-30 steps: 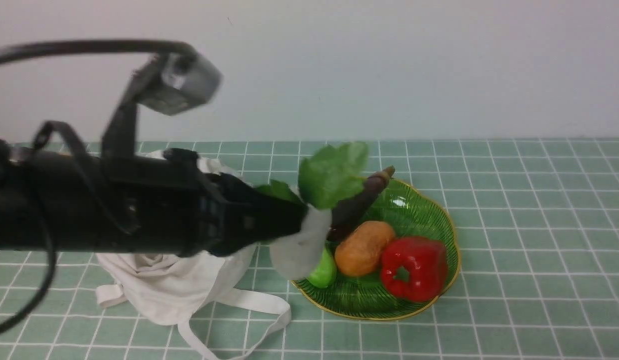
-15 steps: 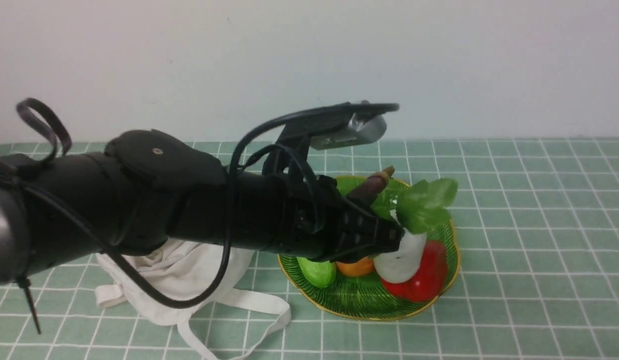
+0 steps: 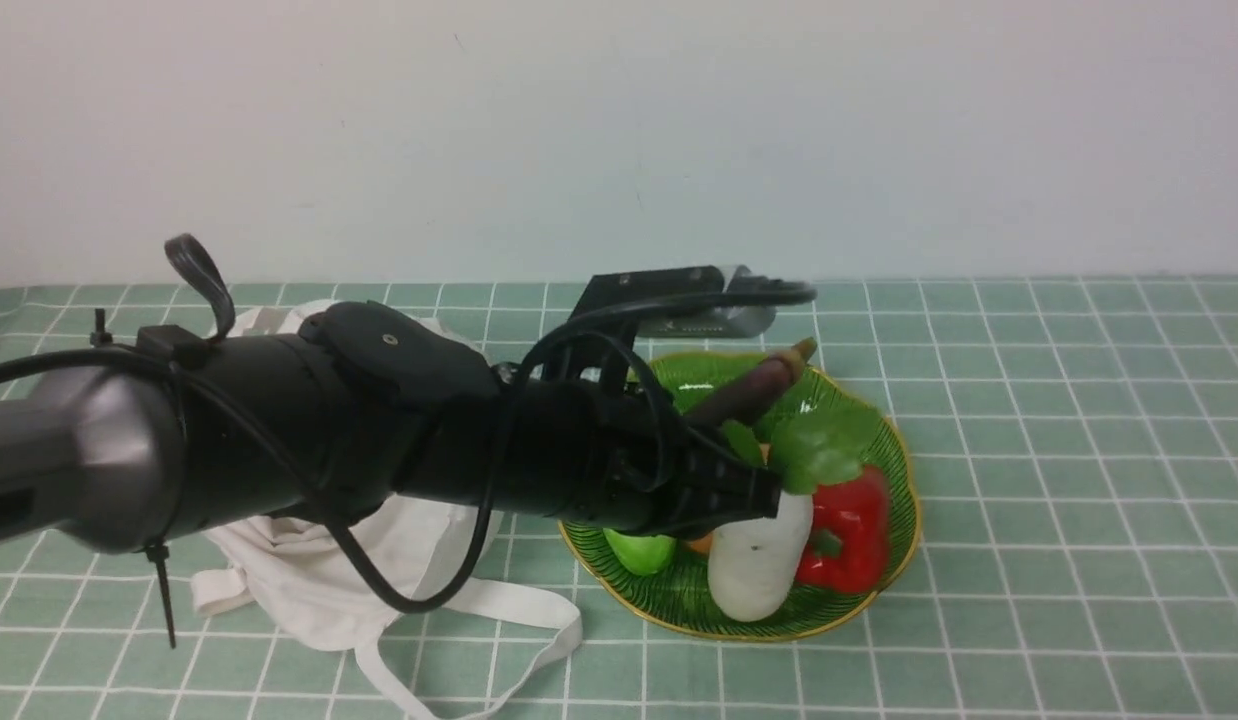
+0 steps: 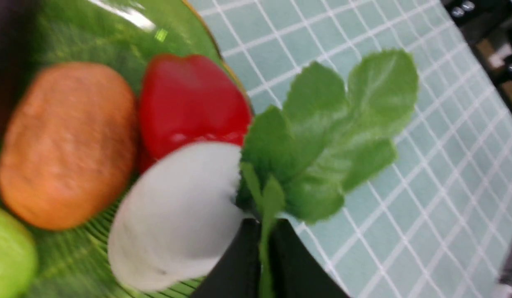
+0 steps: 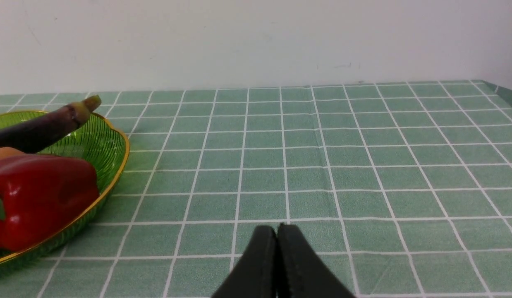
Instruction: Take vegetables from cloth bag on blue coffee tablecloth place on plate.
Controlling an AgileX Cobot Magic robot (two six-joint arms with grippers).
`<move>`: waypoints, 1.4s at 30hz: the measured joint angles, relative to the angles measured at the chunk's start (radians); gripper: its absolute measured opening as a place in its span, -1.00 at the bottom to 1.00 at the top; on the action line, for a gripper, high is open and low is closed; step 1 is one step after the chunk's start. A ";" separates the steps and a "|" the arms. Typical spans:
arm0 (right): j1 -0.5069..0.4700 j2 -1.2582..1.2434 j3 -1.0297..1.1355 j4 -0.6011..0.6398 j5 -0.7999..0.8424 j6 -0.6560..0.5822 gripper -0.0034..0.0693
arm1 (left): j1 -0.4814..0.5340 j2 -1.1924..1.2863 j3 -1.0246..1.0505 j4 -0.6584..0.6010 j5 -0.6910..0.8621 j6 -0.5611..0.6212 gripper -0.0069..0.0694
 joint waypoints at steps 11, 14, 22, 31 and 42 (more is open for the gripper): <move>0.000 0.000 0.000 0.000 0.000 0.000 -0.93 | 0.038 0.053 0.000 -0.005 -0.032 0.011 -0.70; 0.000 0.000 0.000 0.000 0.000 0.000 -0.93 | 0.063 0.060 0.000 -0.005 -0.037 0.011 -0.48; 0.000 0.000 0.000 0.000 0.000 0.000 -0.93 | 0.070 0.061 0.000 -0.007 -0.052 0.012 0.16; 0.000 0.000 0.000 0.000 0.000 -0.001 -0.93 | 0.155 0.045 0.000 0.002 -0.051 0.012 0.59; 0.000 0.000 0.000 0.000 0.000 -0.001 -0.93 | 0.250 -0.077 0.000 0.145 0.003 -0.005 0.44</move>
